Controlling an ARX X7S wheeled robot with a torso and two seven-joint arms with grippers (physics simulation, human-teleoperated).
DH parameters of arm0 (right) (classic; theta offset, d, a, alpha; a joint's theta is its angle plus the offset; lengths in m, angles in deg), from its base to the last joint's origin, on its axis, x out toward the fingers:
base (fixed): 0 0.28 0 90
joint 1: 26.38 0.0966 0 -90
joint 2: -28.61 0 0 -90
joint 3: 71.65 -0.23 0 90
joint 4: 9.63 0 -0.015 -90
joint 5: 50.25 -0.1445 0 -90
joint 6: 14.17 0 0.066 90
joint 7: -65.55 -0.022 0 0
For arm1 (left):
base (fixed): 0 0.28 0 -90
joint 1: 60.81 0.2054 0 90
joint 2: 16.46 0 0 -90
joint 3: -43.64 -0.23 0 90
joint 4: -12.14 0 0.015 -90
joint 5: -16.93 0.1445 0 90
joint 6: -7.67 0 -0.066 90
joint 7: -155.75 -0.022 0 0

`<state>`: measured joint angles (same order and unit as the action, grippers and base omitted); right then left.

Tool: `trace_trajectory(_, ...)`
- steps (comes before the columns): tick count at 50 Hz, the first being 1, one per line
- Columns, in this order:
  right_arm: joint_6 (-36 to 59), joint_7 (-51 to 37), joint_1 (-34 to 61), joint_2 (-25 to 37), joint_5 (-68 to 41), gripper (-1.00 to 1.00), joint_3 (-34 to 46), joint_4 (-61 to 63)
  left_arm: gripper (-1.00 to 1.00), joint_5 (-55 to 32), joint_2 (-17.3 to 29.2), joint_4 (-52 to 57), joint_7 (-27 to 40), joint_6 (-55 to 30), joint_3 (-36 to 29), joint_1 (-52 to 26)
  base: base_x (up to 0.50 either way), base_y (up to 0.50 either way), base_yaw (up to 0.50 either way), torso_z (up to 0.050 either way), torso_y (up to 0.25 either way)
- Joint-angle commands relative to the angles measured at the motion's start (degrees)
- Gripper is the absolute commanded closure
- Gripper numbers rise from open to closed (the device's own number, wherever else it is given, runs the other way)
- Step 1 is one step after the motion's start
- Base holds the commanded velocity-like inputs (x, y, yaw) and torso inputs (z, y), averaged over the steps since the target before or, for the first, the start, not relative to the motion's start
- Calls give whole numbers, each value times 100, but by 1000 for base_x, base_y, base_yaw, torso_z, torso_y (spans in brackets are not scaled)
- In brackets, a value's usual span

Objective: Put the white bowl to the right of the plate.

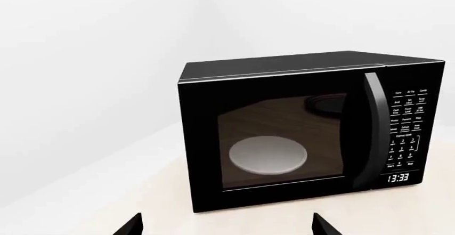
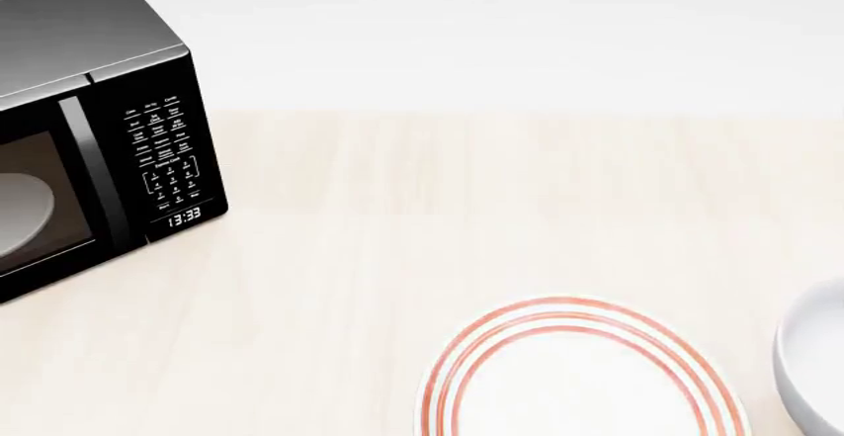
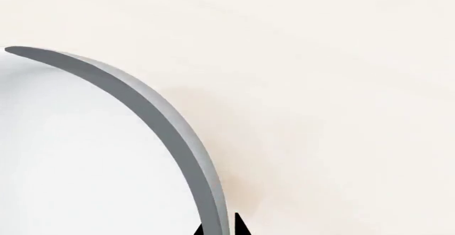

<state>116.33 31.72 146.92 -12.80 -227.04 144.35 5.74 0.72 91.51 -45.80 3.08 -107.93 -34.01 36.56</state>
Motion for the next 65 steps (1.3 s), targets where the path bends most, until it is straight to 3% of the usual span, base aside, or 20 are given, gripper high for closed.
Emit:
trace_trajectory(1, -106, 41, -179, 139, -72, 100, -306, -34, -100, -3, 14, 9, 27, 6, -18, 11, 0, 0, 0, 0, 0)
trace_trajectory(22, -165, 91, -374, 191, 0, 100, -474, -34, -100, -3, 39, -15, 61, 31, -64, 24, 0, 0, 0, 0, 0)
trace_trajectory(37, -370, 270, -185, 127, 121, 100, -160, -34, -100, -37, 54, 40, 86, 47, -53, 70, 0, 0, 0, 1, 0)
trace_trajectory(38, -375, 263, -183, 128, 106, -100, -155, -33, -100, -53, 55, 46, 82, 43, -45, 73, 0, 0, 0, 0, 10)
trace_trajectory(50, -741, 339, 429, 182, 536, -100, 213, 122, -100, -48, 66, 75, 105, 74, -64, 107, 0, 0, 0, 0, 0)
trace_trajectory(52, -1217, 248, 779, 432, 738, -100, 265, 847, -100, -44, 68, 66, 109, 81, -69, 104, 0, 0, 0, 0, 0)
trace_trajectory(55, -3051, -516, 2093, 1402, 1753, -100, 384, 3426, -100, -46, 70, 74, 113, 90, -70, 116, 0, 0, 0, 0, 0)
trace_trajectory(60, -4335, -1659, 3205, 2115, 3306, -100, 482, 5458, -100, -49, 74, 75, 111, 113, -82, 131, 0, 0, 0, 0, 0)
trace_trajectory(65, -4833, -2992, 4144, 2651, 4994, -100, 480, 6988, -100, -47, 74, 133, 99, 157, -99, 198, 0, 0, 0, 0, 0)
